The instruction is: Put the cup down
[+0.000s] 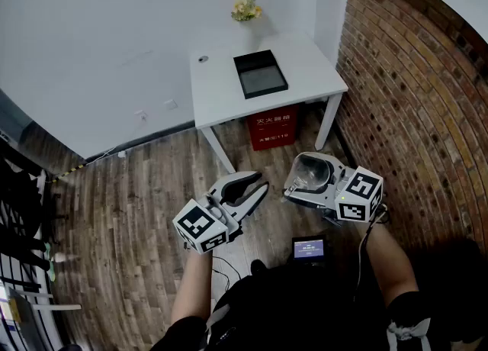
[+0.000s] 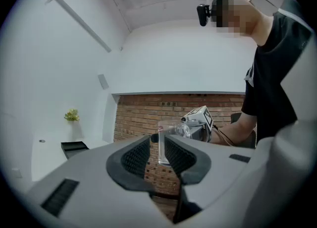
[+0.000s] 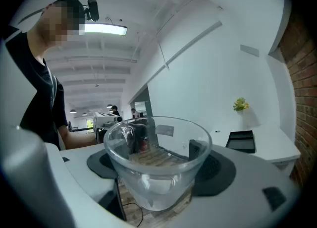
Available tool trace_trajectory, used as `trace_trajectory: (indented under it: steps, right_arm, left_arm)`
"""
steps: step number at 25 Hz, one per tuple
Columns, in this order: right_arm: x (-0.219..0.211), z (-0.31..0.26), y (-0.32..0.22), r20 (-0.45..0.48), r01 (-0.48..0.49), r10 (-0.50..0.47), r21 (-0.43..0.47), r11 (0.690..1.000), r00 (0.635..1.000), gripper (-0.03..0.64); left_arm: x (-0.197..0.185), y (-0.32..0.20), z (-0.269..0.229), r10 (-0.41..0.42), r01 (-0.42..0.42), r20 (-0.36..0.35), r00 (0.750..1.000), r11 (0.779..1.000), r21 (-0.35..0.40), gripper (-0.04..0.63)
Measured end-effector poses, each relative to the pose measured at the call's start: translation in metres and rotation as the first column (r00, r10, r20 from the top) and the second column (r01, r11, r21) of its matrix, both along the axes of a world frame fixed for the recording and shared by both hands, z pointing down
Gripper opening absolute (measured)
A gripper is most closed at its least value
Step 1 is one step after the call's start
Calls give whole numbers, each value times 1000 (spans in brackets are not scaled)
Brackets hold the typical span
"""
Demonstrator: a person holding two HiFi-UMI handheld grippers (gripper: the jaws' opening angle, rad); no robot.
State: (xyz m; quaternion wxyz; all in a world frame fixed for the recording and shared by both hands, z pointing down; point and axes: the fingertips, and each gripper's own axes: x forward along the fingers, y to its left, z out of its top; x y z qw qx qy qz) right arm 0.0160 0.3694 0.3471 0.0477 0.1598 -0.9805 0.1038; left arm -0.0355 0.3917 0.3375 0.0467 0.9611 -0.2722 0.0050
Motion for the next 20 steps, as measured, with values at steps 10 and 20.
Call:
trace_trajectory:
  steps: [10, 20]
  right_arm:
    - [-4, -3, 5, -4, 4, -4, 1, 1000, 1000, 411]
    - [-4, -4, 4, -3, 15, -15, -4, 1000, 1000, 411]
  left_arm:
    - [-3, 3, -3, -1, 1, -9, 1000, 1000, 1, 84]
    - [2, 3, -7, 5, -5, -8, 1000, 1000, 7, 84]
